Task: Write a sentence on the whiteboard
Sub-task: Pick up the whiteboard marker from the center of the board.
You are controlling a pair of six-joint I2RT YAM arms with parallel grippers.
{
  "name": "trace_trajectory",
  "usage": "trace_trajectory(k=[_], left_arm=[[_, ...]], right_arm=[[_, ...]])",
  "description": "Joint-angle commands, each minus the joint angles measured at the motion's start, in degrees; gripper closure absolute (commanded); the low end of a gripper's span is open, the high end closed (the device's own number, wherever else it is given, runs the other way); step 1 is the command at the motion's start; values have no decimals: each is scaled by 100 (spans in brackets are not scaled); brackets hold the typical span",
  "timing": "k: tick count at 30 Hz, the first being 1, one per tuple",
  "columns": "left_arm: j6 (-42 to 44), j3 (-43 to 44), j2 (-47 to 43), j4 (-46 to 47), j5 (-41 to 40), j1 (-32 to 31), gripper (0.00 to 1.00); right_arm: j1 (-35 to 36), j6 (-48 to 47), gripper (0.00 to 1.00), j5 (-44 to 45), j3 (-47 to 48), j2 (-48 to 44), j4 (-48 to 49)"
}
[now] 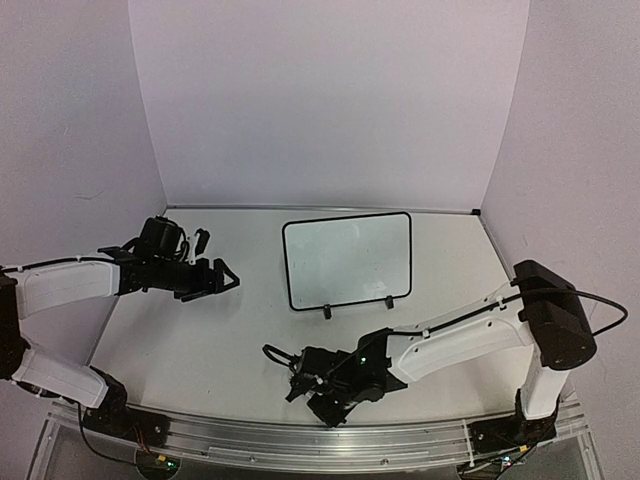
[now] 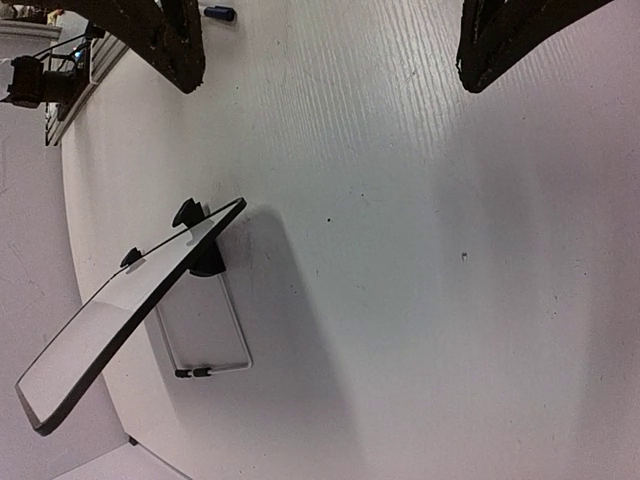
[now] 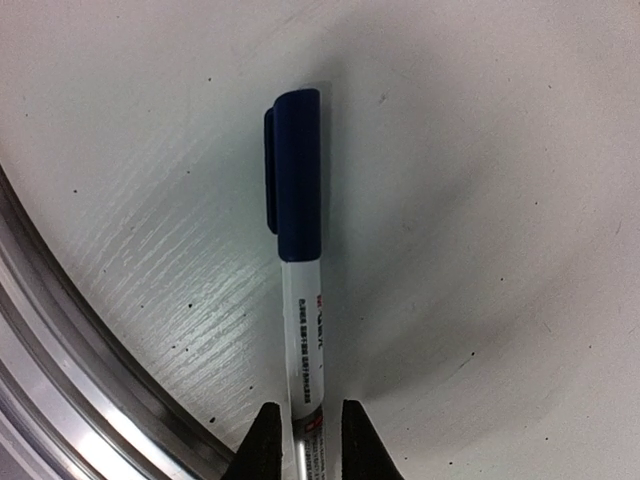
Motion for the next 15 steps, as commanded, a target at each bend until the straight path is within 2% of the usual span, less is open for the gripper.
trace_trajectory(k=[1, 7, 15], left_arm=[[111, -32, 39, 89, 12, -54, 13], [144, -72, 53, 84, -22, -102, 12], [320, 28, 159, 72, 198, -336, 12]], right_arm=[[39, 126, 84, 183, 195, 150, -112], [39, 308, 100, 500, 105, 41, -99], [31, 328, 100, 1332, -177, -691, -30]])
